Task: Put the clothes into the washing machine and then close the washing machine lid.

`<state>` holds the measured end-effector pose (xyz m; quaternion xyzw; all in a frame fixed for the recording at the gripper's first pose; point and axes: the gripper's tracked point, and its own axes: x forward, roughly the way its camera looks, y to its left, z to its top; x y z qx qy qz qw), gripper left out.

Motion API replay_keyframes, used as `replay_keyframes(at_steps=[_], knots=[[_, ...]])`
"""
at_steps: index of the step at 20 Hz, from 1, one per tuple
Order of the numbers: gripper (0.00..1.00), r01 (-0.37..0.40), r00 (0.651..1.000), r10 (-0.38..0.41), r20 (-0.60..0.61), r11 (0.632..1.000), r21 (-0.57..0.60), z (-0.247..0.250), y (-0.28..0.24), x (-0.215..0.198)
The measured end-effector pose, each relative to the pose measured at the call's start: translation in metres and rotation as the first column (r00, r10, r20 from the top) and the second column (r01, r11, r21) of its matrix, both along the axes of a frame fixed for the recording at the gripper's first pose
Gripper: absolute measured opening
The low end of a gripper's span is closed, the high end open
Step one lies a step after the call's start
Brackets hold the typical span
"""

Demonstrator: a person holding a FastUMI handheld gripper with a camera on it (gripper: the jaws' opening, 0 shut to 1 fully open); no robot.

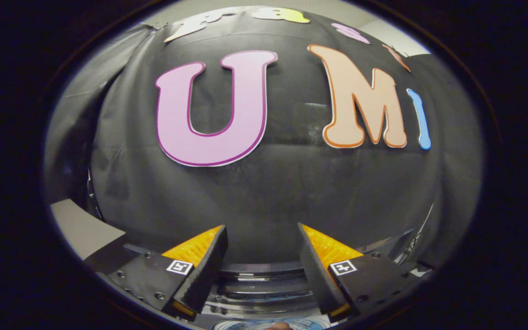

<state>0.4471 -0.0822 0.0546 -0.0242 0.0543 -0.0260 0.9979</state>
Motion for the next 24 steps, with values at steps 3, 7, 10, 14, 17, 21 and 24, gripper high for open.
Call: replay_keyframes(at_steps=[3, 7, 10, 14, 17, 21, 24], knots=[[0.93, 0.014, 1.0, -0.014, 0.008, 1.0, -0.001, 0.0001, -0.0006, -0.0001], [0.93, 0.023, 1.0, -0.023, 0.006, 1.0, -0.004, -0.0001, -0.0009, -0.0017], [0.93, 0.021, 1.0, -0.021, 0.004, 1.0, -0.002, -0.0006, 0.0, 0.0005], [0.93, 0.021, 0.999, -0.021, 0.028, 1.0, 0.001, 0.003, 0.0001, -0.0021], [0.92, 0.017, 0.999, -0.017, 0.036, 1.0, -0.002, 0.0028, 0.0007, -0.0018], [0.92, 0.019, 0.999, -0.019, 0.033, 1.0, -0.004, 0.0024, 0.0008, -0.0029], [0.92, 0.024, 0.999, -0.023, 0.035, 1.0, -0.005, 0.0025, 0.0006, -0.0021]])
